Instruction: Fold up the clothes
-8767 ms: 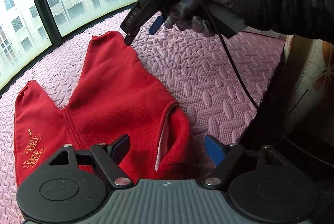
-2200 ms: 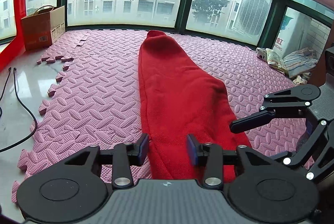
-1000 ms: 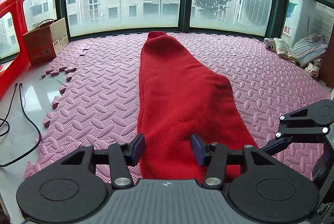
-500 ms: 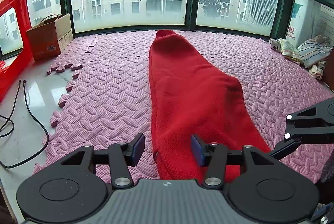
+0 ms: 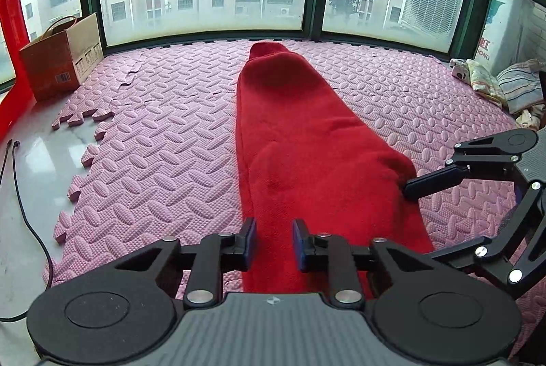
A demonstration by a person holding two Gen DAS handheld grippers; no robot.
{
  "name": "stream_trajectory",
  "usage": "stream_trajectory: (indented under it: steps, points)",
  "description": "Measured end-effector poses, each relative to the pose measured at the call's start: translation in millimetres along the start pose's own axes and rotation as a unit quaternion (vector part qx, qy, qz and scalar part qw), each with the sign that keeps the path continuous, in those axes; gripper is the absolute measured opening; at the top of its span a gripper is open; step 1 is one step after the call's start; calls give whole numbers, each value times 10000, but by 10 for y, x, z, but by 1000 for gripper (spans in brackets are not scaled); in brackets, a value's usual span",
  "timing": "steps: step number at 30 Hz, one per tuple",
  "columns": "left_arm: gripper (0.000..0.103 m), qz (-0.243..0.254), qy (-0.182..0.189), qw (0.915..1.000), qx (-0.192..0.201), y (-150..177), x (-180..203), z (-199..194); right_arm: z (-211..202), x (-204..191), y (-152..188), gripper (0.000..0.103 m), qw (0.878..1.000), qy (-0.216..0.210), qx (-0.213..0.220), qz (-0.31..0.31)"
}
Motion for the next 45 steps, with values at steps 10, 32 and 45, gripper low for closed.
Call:
stream_trajectory:
  steps: [10,32,45]
  points:
    - [24,-25,290,9994,196,-281,-71,-26,-188,149,-327,81,9996,-106,216,-176]
    - [24,63,543,9985,-35,-428,-144,475,635,986,-1129,65,9995,293,-50,92]
    - [24,-13,616,9981,0,-430,-161,480,931,1306,-1699,36,9900,1252,508,413]
Point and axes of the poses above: each gripper's, at about its wrist camera, not at the fingertips, and z roughly the way its jaws point, x to its right, y to its underside, the point moved 1 cm from there along z, roughly the way its jaws point, and after that the axes turned 7 degrees about z, right-handed, at the moved point
